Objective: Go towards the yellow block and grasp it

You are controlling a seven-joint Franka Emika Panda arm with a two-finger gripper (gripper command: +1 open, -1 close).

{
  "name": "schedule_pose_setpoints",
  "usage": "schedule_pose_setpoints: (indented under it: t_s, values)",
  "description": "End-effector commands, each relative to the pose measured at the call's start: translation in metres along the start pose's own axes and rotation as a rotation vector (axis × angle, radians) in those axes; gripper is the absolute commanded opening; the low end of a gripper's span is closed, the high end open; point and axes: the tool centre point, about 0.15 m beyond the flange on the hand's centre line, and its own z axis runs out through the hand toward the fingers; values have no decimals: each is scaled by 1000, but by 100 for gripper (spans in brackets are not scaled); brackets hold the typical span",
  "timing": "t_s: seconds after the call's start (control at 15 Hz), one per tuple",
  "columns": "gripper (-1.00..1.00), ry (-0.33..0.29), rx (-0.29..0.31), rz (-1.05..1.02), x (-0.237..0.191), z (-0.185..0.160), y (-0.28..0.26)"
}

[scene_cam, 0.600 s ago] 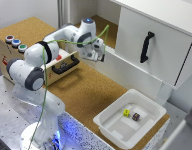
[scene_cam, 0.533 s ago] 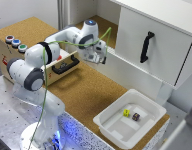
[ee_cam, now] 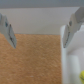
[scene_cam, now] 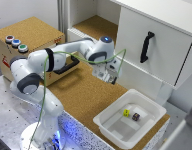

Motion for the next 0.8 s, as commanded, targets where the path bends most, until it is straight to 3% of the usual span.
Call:
schedule_pose_setpoints:
  t_s: [0.0, 0.33, 0.73]
  values:
    - [100, 12, 27, 119, -15, 41, 87]
    - [100, -26, 24, 219, -15, 67, 114]
    - [100, -35, 64, 389, -13, 104, 114]
